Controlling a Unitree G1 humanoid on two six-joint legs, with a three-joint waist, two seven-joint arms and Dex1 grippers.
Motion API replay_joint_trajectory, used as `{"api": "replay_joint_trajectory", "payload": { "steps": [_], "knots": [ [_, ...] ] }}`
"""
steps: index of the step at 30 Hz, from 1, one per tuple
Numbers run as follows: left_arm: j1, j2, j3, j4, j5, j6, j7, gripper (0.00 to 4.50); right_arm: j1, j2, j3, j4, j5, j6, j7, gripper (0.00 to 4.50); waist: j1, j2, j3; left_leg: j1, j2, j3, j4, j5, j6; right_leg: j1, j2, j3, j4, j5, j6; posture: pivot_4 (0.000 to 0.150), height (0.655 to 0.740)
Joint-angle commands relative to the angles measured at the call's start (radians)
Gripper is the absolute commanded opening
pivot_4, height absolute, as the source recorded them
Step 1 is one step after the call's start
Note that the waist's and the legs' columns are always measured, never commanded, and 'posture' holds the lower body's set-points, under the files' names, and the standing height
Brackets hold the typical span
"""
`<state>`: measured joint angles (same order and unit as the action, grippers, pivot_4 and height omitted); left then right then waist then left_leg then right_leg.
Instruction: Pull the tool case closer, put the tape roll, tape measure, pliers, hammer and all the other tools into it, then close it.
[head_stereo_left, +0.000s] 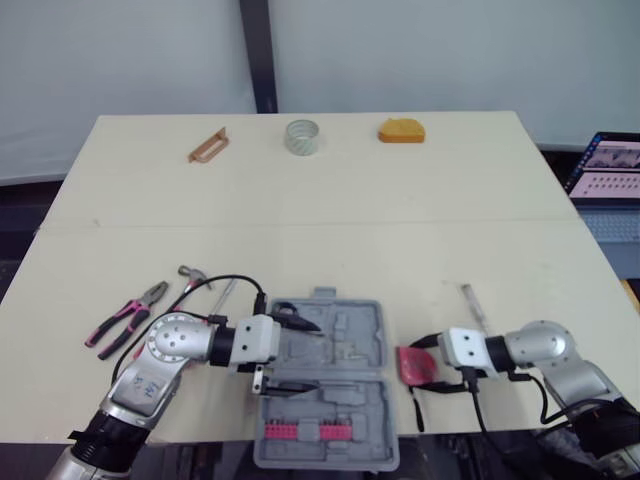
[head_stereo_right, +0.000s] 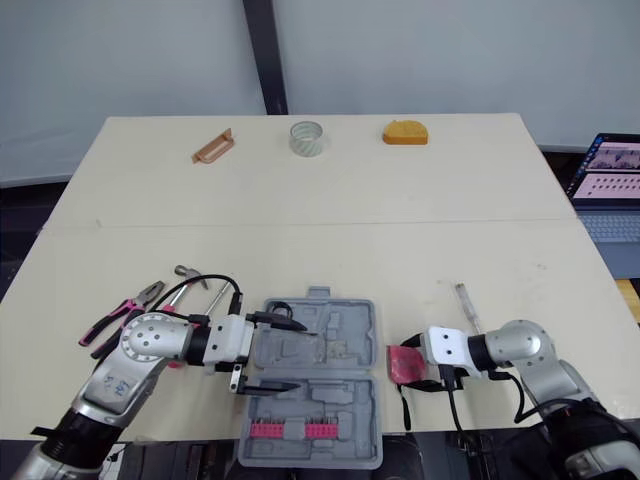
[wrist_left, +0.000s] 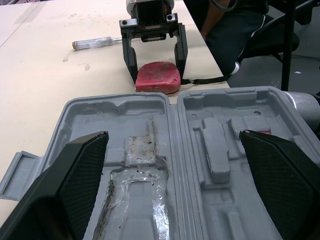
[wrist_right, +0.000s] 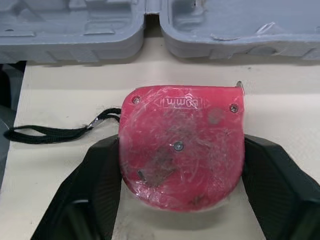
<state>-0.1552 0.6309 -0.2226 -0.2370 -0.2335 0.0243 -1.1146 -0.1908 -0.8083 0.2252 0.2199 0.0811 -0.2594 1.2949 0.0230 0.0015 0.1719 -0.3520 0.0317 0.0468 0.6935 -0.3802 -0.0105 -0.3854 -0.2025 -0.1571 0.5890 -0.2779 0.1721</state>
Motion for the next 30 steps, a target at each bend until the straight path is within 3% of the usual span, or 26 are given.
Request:
{"api": "replay_joint_trajectory", "payload": {
  "steps": [1, 6, 9, 15, 21, 24, 30],
  "knots": [
    [0.000, 0.005, 0.000, -0.033, -0.002, -0.007, 0.002, 4.50, 0.000, 0.004, -0.009, 0.009, -0.001, 0.000, -0.011, 2.93, 0.000, 0.000, 0.000, 0.000, 0.000, 0.000, 0.000, 0.000, 0.000, 0.000, 0.000, 0.000, 0.000, 0.000, 0.000, 0.150, 0.7400],
    [0.006, 0.005, 0.001, -0.034, 0.001, -0.004, 0.008, 4.50, -0.001, -0.024, -0.028, -0.057, 0.036, 0.094, 0.010, 2.93, 0.000, 0.000, 0.000, 0.000, 0.000, 0.000, 0.000, 0.000, 0.000, 0.000, 0.000, 0.000, 0.000, 0.000, 0.000, 0.150, 0.7400],
    [0.015, 0.007, 0.018, -0.036, -0.002, 0.007, 0.026, 4.50, -0.032, -0.071, -0.060, -0.259, 0.122, 0.314, 0.024, 2.93, 0.000, 0.001, 0.001, 0.000, 0.000, 0.000, 0.000, 0.000, 0.000, 0.000, 0.000, 0.000, 0.000, 0.000, 0.000, 0.150, 0.7400],
    [0.009, 0.010, 0.065, -0.020, -0.009, 0.028, 0.068, 4.50, -0.240, -0.125, 0.020, -0.533, 0.088, 0.735, -0.021, 2.93, -0.002, 0.002, 0.001, -0.001, 0.000, -0.001, 0.000, 0.000, 0.000, -0.002, 0.000, 0.000, 0.001, 0.000, 0.000, 0.150, 0.7400],
    [-0.005, 0.004, 0.091, 0.018, 0.000, 0.023, 0.100, 4.50, -0.460, -0.140, 0.242, -0.603, -0.070, 0.972, 0.011, 2.93, 0.000, 0.002, 0.001, -0.005, 0.000, -0.003, 0.004, -0.001, 0.000, -0.003, 0.000, 0.000, 0.001, 0.000, 0.000, 0.150, 0.7400],
    [-0.007, 0.002, 0.098, 0.028, 0.002, 0.018, 0.117, 4.50, -0.560, -0.068, 0.339, -0.563, -0.129, 1.022, -0.011, 2.93, -0.005, 0.002, 0.001, -0.005, 0.000, -0.002, 0.004, -0.001, 0.000, -0.004, 0.000, 0.000, 0.002, 0.000, 0.000, 0.150, 0.7400],
    [0.012, -0.001, 0.106, 0.026, 0.004, 0.000, 0.141, 4.50, -0.615, 0.026, 0.429, -0.542, -0.194, 1.062, -0.036, 2.93, -0.014, 0.002, 0.001, -0.006, 0.000, -0.002, 0.002, -0.001, 0.000, -0.006, 0.000, 0.000, 0.002, 0.000, 0.000, 0.150, 0.7400]
  ]
}}
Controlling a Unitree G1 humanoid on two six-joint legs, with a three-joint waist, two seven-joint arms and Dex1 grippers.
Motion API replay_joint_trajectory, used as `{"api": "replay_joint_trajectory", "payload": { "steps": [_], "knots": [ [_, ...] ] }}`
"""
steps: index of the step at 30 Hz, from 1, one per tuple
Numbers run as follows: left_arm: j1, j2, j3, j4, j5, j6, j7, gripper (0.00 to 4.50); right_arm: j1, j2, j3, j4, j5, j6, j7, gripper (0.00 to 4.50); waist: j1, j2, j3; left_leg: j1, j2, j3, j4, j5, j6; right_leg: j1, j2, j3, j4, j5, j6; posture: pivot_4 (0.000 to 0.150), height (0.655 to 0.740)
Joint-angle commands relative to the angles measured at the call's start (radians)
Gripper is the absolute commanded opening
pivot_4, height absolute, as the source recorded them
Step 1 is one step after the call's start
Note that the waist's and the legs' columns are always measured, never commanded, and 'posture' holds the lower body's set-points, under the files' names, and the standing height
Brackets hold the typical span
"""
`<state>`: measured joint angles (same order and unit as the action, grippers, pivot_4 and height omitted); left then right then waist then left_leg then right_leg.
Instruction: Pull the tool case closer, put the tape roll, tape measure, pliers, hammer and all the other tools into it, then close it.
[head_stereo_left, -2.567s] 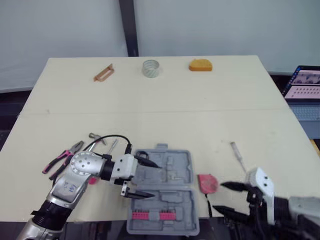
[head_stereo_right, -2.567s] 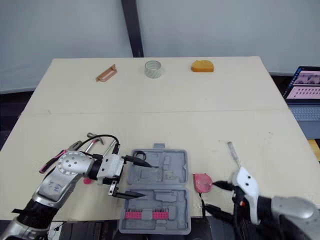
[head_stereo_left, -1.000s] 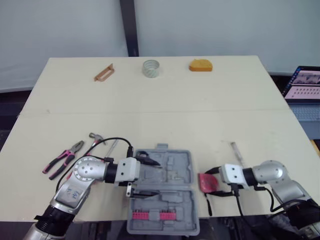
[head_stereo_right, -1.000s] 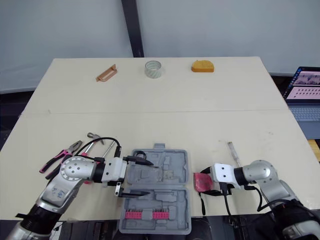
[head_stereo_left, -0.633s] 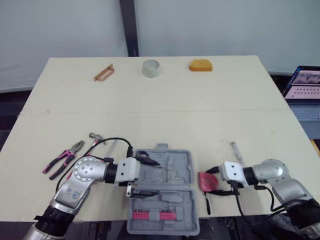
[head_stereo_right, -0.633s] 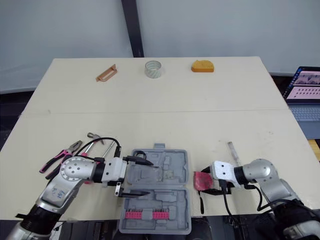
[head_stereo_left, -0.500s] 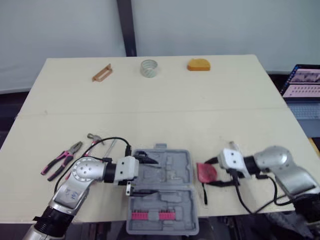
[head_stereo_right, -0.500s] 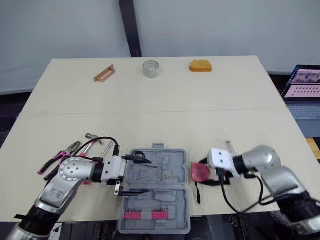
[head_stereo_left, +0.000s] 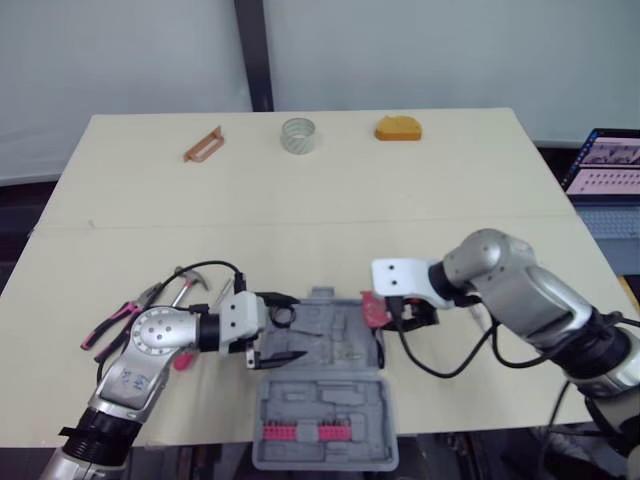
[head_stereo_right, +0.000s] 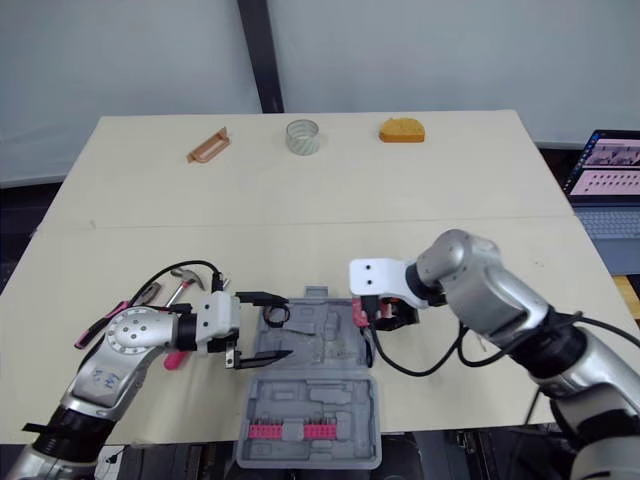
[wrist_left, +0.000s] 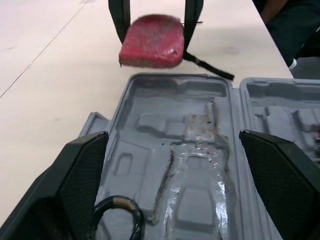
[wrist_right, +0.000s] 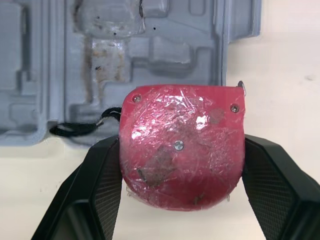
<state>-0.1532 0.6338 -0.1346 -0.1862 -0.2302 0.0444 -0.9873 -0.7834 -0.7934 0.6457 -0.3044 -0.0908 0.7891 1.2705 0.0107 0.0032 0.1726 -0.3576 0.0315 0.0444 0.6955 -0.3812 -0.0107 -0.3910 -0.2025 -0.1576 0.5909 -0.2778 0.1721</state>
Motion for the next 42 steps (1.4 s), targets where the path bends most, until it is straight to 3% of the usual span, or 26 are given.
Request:
{"api": "replay_joint_trajectory", "payload": {
  "steps": [1, 42],
  "knots": [
    [0.014, -0.004, 0.021, -0.025, 0.000, -0.023, 0.017, 4.50, -0.021, 0.022, 0.016, -0.011, -0.031, 0.013, -0.017, 2.93, -0.002, 0.000, 0.000, 0.000, 0.000, 0.000, 0.000, 0.000, 0.000, 0.000, 0.000, 0.000, 0.000, 0.000, 0.000, 0.150, 0.7400],
    [0.050, -0.010, 0.011, -0.039, -0.003, -0.023, 0.061, 4.50, 0.000, 0.163, 0.094, 0.111, -0.222, -0.091, -0.061, 2.93, -0.016, 0.000, 0.000, 0.000, 0.000, 0.000, 0.000, 0.000, 0.000, -0.001, 0.000, 0.000, 0.000, 0.000, 0.000, 0.150, 0.7400]
  ]
}}
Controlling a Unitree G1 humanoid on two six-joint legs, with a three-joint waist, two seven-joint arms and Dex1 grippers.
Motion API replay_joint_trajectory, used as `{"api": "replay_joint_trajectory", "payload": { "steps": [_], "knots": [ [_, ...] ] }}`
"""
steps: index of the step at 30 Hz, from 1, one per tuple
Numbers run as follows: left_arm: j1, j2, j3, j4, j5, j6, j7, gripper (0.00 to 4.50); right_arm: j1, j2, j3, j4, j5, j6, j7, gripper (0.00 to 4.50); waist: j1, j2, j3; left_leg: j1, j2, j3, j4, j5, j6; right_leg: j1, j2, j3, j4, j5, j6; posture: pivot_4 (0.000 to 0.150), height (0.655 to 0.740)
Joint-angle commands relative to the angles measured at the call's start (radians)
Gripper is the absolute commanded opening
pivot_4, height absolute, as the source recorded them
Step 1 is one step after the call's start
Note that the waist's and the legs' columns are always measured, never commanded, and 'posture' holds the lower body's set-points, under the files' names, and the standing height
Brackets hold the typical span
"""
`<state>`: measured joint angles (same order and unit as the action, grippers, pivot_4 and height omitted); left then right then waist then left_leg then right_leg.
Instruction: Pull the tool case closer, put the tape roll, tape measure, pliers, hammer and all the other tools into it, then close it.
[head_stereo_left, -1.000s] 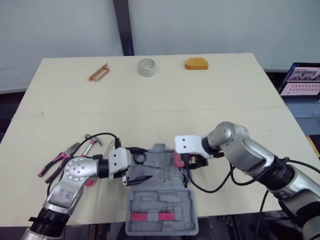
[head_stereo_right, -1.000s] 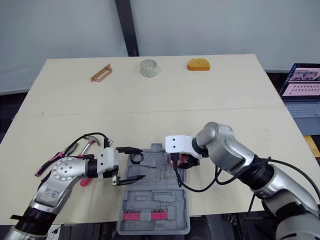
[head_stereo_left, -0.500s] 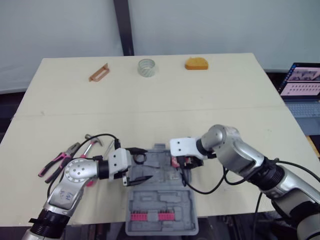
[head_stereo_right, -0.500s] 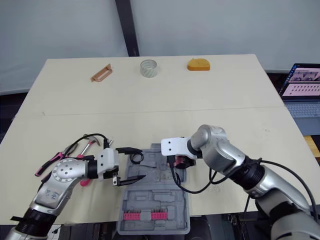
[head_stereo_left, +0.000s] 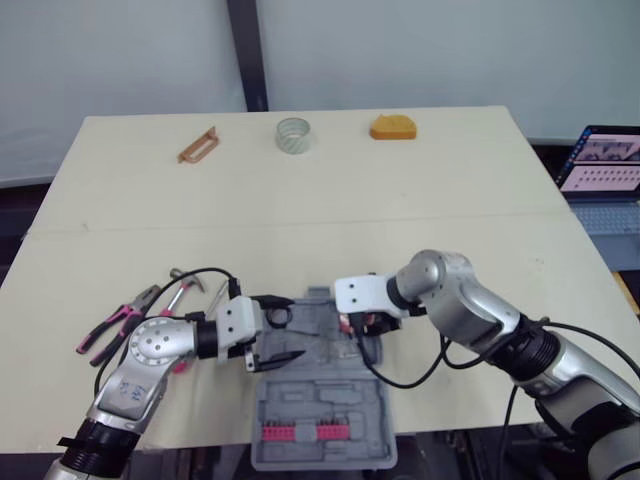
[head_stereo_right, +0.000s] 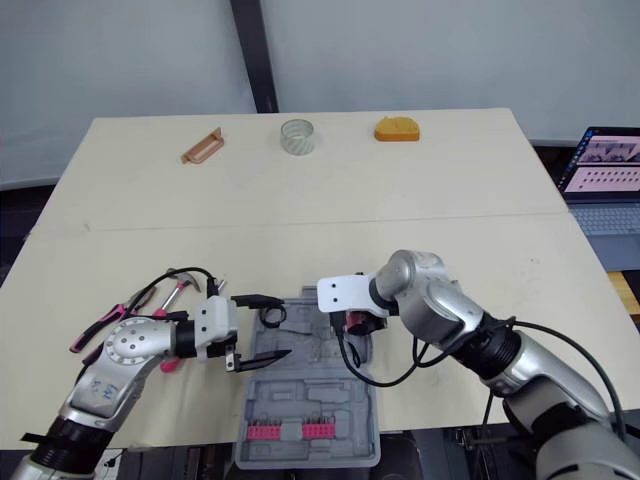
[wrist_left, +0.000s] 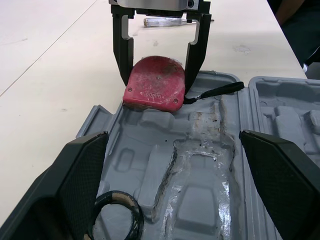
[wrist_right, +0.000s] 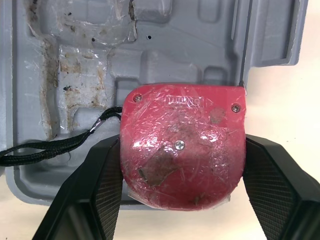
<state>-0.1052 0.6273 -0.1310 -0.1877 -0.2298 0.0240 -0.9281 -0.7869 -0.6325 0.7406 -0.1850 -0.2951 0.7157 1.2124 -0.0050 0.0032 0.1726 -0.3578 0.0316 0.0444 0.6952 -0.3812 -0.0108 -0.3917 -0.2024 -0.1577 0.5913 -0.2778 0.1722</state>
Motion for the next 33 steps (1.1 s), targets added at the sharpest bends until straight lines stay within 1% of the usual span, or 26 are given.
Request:
{"api": "replay_joint_trajectory", "payload": {
  "steps": [1, 15, 17, 18, 19, 28, 30, 33],
  "knots": [
    [0.001, -0.004, 0.007, -0.037, -0.004, -0.002, 0.002, 4.50, 0.005, 0.001, 0.000, -0.007, -0.019, -0.019, -0.003, 2.93, 0.000, 0.000, 0.000, 0.000, 0.000, 0.000, 0.000, 0.000, 0.000, 0.000, 0.000, 0.000, 0.000, 0.000, 0.000, 0.150, 0.7400],
    [-0.003, -0.001, 0.006, -0.035, -0.004, -0.002, -0.004, 4.50, 0.011, 0.014, -0.010, 0.002, -0.033, -0.030, -0.001, 2.93, 0.000, 0.000, 0.000, 0.000, 0.000, 0.000, 0.000, 0.000, 0.000, 0.000, 0.000, 0.000, 0.000, 0.000, 0.000, 0.150, 0.7400],
    [-0.002, 0.000, 0.007, -0.038, -0.005, 0.000, -0.005, 4.50, 0.016, 0.006, -0.017, -0.015, -0.021, -0.023, 0.015, 3.94, 0.000, 0.000, 0.000, 0.000, 0.000, 0.000, 0.000, 0.000, 0.000, 0.000, 0.000, 0.000, 0.000, 0.000, 0.000, 0.150, 0.7400],
    [-0.001, 0.001, 0.007, -0.041, -0.006, 0.002, -0.006, 4.50, 0.018, 0.002, -0.021, -0.027, -0.015, -0.019, 0.022, 4.28, 0.000, 0.000, 0.000, 0.000, 0.000, 0.000, 0.000, 0.000, 0.000, 0.000, 0.000, 0.000, 0.000, 0.000, 0.000, 0.150, 0.7400],
    [0.000, 0.001, 0.007, -0.043, -0.007, 0.003, -0.006, 4.50, 0.020, 0.000, -0.023, -0.034, -0.011, -0.016, 0.026, 4.46, 0.000, 0.000, 0.000, 0.000, 0.000, 0.000, 0.000, 0.000, 0.000, 0.000, 0.000, 0.000, 0.000, 0.000, 0.000, 0.150, 0.7400],
    [0.018, 0.004, 0.010, -0.082, -0.020, 0.035, -0.007, 4.50, 0.029, -0.045, -0.096, -0.148, 0.063, 0.063, 0.063, 4.46, 0.001, 0.000, 0.000, 0.000, 0.000, 0.000, 0.000, 0.000, 0.000, 0.000, 0.000, 0.000, 0.000, 0.000, 0.000, 0.150, 0.7400],
    [0.020, 0.004, 0.011, -0.091, -0.023, 0.043, -0.008, 4.50, 0.036, -0.052, -0.131, -0.180, 0.104, 0.099, 0.069, 4.46, 0.001, 0.000, 0.000, 0.000, 0.000, 0.000, 0.000, 0.000, 0.000, 0.000, 0.000, 0.000, 0.000, 0.000, 0.000, 0.150, 0.7400],
    [0.019, 0.004, 0.015, -0.098, -0.030, 0.055, -0.009, 4.50, 0.079, -0.036, -0.234, -0.200, 0.201, 0.090, 0.050, 4.46, 0.002, 0.000, 0.000, 0.000, 0.000, 0.000, 0.000, 0.000, 0.000, 0.000, 0.000, 0.000, 0.000, 0.000, 0.000, 0.150, 0.7400]
  ]
}}
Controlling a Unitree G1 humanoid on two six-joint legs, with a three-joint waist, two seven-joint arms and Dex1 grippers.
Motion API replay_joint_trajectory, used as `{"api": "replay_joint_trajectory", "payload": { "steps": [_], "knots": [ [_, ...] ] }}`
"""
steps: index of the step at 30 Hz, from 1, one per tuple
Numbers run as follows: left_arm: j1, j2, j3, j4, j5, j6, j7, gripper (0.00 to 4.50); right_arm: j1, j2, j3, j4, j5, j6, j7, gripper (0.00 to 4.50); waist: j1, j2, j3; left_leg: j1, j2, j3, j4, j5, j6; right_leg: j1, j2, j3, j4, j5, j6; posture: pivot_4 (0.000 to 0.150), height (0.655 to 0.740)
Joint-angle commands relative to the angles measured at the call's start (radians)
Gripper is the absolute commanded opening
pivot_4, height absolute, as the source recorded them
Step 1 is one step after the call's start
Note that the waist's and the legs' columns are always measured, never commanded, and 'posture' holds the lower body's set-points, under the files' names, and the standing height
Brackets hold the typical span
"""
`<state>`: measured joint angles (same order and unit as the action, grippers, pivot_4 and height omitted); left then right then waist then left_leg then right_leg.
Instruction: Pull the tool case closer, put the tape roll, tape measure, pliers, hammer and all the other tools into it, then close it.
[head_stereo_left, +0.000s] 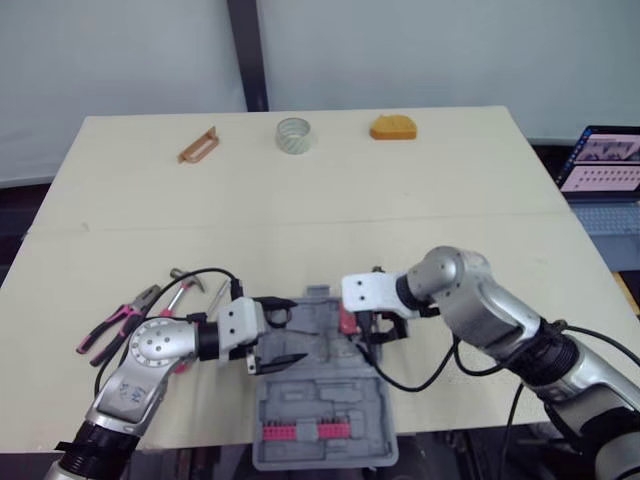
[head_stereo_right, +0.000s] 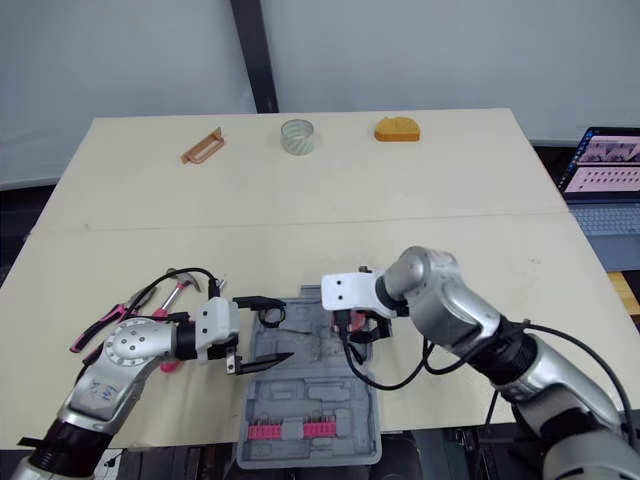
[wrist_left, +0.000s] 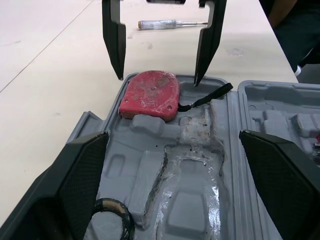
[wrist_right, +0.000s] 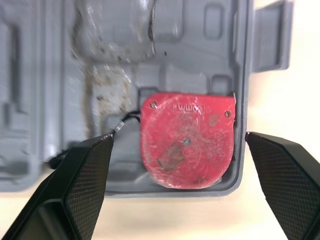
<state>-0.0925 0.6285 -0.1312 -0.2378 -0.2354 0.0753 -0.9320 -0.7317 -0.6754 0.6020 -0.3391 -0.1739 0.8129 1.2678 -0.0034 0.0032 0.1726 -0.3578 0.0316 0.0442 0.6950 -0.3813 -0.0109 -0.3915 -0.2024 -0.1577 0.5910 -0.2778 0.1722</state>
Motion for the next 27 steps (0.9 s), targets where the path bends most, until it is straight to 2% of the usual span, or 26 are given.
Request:
{"api": "replay_joint_trajectory", "payload": {
  "steps": [1, 2, 5, 7, 8, 14, 23, 25, 27],
  "knots": [
    [0.006, 0.003, 0.019, -0.049, -0.028, 0.008, -0.005, 4.50, 0.044, 0.012, -0.132, -0.045, 0.108, -0.043, -0.017, 4.46, 0.001, 0.000, 0.000, 0.000, 0.000, 0.000, 0.000, 0.000, 0.000, 0.000, 0.000, 0.000, 0.000, 0.000, 0.000, 0.150, 0.7400],
    [0.005, 0.004, 0.022, -0.049, -0.030, 0.010, -0.006, 4.50, 0.072, 0.014, -0.173, -0.039, 0.136, -0.088, -0.030, 4.46, 0.002, 0.000, 0.000, 0.000, 0.000, 0.000, 0.000, 0.000, 0.000, 0.000, 0.000, 0.000, 0.000, 0.000, 0.000, 0.150, 0.7400],
    [0.002, 0.007, 0.031, -0.047, -0.037, 0.015, -0.010, 4.50, 0.151, 0.042, -0.293, 0.017, 0.200, -0.181, -0.097, 3.69, 0.002, 0.000, 0.000, 0.000, 0.000, 0.000, 0.000, 0.000, 0.000, 0.000, 0.000, 0.000, 0.000, 0.000, 0.000, 0.150, 0.7400],
    [-0.001, 0.007, 0.034, -0.045, -0.040, 0.016, -0.013, 4.50, 0.215, 0.034, -0.337, 0.042, 0.250, -0.254, -0.082, 2.71, 0.002, 0.000, 0.000, 0.000, 0.000, 0.000, 0.000, 0.000, 0.000, 0.000, 0.000, 0.000, 0.000, 0.000, 0.000, 0.150, 0.7400],
    [-0.003, 0.007, 0.035, -0.044, -0.040, 0.017, -0.015, 4.50, 0.236, 0.041, -0.356, 0.056, 0.275, -0.266, -0.083, 2.37, 0.003, 0.000, 0.000, 0.000, 0.000, 0.000, 0.000, 0.000, 0.000, 0.000, 0.000, 0.000, 0.000, 0.000, 0.000, 0.150, 0.7400],
    [-0.022, -0.001, 0.025, -0.039, -0.037, 0.022, -0.022, 4.50, 0.342, 0.103, -0.419, 0.172, 0.349, -0.457, -0.114, 2.37, 0.000, 0.000, 0.000, 0.002, 0.000, 0.001, -0.001, 0.000, 0.000, 0.001, 0.000, 0.000, 0.000, 0.000, 0.000, 0.150, 0.7400],
    [-0.030, 0.003, 0.030, -0.039, -0.039, 0.029, -0.031, 4.50, 0.335, 0.176, -0.397, 0.359, 0.335, -0.609, -0.177, 2.37, 0.001, 0.000, 0.000, 0.002, 0.000, 0.001, -0.002, 0.000, 0.000, 0.001, 0.000, 0.000, 0.000, 0.000, 0.000, 0.150, 0.7400],
    [-0.029, 0.006, 0.034, -0.040, -0.039, 0.032, -0.032, 4.50, 0.334, 0.180, -0.396, 0.369, 0.338, -0.620, -0.180, 1.83, 0.001, 0.000, 0.000, 0.002, 0.000, 0.001, -0.002, 0.000, 0.000, 0.001, 0.000, 0.000, 0.000, 0.000, 0.000, 0.150, 0.7400],
    [-0.029, 0.008, 0.037, -0.040, -0.040, 0.033, -0.033, 4.50, 0.330, 0.185, -0.396, 0.370, 0.343, -0.622, -0.185, 1.83, -0.001, 0.000, 0.000, 0.002, 0.000, 0.001, -0.002, 0.000, 0.000, 0.001, 0.000, 0.000, 0.000, 0.000, 0.000, 0.150, 0.7400]
  ]
}}
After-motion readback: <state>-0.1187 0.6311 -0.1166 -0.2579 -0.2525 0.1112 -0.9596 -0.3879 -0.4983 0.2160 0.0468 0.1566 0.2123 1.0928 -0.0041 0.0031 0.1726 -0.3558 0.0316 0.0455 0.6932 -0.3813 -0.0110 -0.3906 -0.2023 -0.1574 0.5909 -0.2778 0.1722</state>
